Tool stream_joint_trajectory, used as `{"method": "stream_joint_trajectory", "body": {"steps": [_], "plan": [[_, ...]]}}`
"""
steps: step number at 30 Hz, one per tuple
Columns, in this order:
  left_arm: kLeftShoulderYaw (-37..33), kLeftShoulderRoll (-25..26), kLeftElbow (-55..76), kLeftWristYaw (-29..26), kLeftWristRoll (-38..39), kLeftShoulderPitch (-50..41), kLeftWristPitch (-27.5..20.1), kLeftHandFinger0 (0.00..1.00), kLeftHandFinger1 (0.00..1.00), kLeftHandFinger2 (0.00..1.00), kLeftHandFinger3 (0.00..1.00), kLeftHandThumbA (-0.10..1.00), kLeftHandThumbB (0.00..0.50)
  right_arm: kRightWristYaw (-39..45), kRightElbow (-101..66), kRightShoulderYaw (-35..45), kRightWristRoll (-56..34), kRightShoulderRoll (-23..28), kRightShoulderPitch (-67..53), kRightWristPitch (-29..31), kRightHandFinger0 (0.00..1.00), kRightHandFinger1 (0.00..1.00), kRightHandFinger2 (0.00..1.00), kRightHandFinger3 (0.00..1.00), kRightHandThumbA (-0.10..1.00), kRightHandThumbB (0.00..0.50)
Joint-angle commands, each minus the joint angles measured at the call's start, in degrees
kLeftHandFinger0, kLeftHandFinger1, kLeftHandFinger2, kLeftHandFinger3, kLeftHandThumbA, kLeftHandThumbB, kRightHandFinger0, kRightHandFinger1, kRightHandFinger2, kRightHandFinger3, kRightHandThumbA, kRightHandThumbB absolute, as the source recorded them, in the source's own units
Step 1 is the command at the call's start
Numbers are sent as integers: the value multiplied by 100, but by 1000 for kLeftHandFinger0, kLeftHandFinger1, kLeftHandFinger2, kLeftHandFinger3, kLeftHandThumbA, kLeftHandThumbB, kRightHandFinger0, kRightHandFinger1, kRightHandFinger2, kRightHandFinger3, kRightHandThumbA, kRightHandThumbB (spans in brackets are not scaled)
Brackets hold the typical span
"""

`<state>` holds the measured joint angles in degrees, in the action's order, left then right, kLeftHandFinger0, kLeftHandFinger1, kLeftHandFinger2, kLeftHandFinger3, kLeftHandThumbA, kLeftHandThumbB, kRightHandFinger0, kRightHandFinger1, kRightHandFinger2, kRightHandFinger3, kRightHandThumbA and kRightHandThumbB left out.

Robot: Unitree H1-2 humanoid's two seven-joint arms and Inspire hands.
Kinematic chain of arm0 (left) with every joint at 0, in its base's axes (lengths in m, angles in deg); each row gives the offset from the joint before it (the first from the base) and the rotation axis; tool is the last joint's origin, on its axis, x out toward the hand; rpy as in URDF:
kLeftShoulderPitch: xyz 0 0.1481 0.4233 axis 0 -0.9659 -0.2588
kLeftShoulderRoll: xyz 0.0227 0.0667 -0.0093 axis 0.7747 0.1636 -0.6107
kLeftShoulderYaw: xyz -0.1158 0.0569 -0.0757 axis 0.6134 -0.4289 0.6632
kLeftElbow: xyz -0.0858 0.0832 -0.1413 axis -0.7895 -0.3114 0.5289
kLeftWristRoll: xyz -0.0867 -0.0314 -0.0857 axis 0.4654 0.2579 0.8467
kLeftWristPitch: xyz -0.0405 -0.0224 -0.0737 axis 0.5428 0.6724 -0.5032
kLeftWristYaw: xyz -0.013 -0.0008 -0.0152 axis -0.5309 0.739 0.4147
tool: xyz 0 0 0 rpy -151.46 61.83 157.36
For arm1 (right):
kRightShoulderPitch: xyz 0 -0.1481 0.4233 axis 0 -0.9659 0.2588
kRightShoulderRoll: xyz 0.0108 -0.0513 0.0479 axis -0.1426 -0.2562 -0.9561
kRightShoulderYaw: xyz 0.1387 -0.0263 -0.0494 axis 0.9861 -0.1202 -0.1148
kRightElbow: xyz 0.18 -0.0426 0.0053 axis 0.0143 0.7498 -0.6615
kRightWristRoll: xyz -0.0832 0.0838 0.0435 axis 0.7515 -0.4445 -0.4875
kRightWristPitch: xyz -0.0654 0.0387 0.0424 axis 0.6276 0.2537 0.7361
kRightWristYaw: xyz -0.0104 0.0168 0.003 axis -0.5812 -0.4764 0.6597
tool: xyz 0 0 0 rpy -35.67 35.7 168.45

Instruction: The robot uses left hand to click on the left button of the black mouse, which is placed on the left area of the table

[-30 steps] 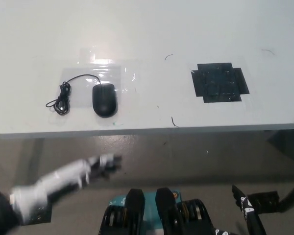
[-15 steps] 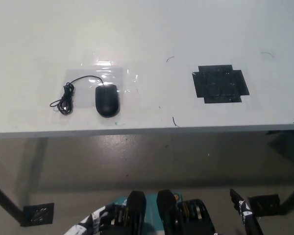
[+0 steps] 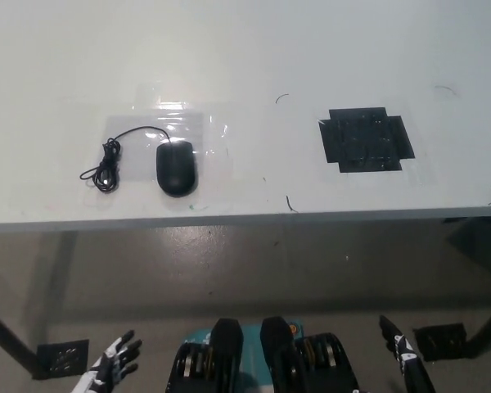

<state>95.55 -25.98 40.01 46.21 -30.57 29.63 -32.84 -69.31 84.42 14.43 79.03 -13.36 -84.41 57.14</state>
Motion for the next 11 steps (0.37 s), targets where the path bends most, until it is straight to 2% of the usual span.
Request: {"method": "stream_joint_trajectory", "body": {"steps": [1,6,11], "plan": [[-65,116,-260,-1332,-153,165,-1123,1000,1000,1000,1000,1000,353,9,-125,-27,-147,-50,235,293,1000,1000,1000,1000,1000,388],[-259,188,-387,-1532,-133,223,-1123,1000,1000,1000,1000,1000,385,-11,-89,-25,-96,-21,321,293,1000,1000,1000,1000,1000,395],[-502,303,-341,-1799,-295,145,-1123,1000,1000,1000,1000,1000,373,-46,-85,-69,-75,-17,332,293,1000,1000,1000,1000,1000,395]]}}
